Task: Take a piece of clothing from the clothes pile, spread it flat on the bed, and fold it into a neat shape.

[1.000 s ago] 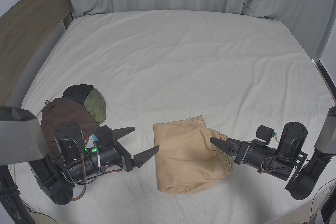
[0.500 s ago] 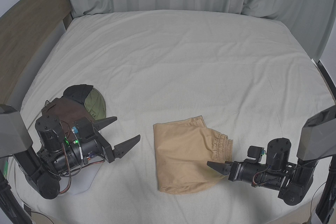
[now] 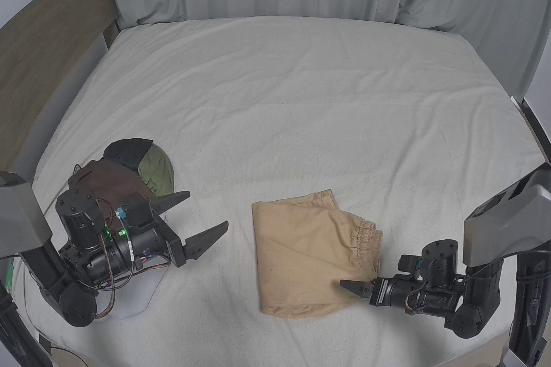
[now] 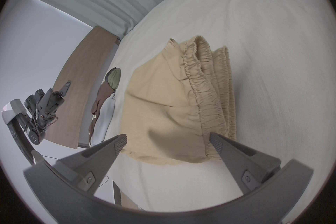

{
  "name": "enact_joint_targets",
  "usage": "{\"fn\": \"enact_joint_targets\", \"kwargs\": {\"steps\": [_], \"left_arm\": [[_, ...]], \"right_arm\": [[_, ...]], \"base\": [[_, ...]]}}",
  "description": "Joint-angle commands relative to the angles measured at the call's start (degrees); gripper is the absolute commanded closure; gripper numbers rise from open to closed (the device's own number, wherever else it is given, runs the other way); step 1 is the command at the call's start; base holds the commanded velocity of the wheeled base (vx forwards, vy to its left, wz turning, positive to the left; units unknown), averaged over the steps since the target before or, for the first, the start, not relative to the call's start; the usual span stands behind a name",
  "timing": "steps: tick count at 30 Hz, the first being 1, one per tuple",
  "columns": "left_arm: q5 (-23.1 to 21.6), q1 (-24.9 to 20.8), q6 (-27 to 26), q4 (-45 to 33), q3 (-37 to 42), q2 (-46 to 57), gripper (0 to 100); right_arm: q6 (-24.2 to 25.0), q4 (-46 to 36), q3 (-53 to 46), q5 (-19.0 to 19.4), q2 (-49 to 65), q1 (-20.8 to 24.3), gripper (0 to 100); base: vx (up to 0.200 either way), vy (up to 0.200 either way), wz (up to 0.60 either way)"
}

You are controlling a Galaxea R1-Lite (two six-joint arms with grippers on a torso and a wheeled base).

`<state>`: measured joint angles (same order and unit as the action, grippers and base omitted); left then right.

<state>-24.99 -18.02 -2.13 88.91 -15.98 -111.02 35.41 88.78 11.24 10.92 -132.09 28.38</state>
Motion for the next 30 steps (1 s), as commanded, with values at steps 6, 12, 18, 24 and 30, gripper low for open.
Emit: {"fn": "enact_joint_targets", "kwargs": {"steps": [6, 12, 18, 24, 30], "left_arm": [[-0.32, 0.0, 0.02, 0.04, 0.25, -0.25, 0], [-0.32, 0.0, 0.02, 0.04, 0.6, -0.16, 0], [-0.41, 0.0, 0.02, 0.04, 0.6, -0.25, 0], [-0.41, 0.0, 0.02, 0.04, 0.6, -0.25, 0], [-0.41, 0.0, 0.02, 0.04, 0.6, -0.34, 0]], "right_arm": [[0.09, 0.07, 1.68, -0.02, -1.25, -0.34, 0], [2.91, -0.01, 6.78, -0.11, 5.0, -0.96, 0], [5.54, -0.01, 10.73, -0.38, 5.26, -2.28, 0], [5.63, 0.07, 14.16, -0.38, 1.57, -4.03, 0], [5.72, 0.07, 16.89, -1.61, -2.39, -5.62, 0]], "base": [[0.0, 0.0, 0.0], [0.0, 0.0, 0.0], [0.0, 0.0, 0.0], [0.0, 0.0, 0.0], [0.0, 0.0, 0.0]]}}
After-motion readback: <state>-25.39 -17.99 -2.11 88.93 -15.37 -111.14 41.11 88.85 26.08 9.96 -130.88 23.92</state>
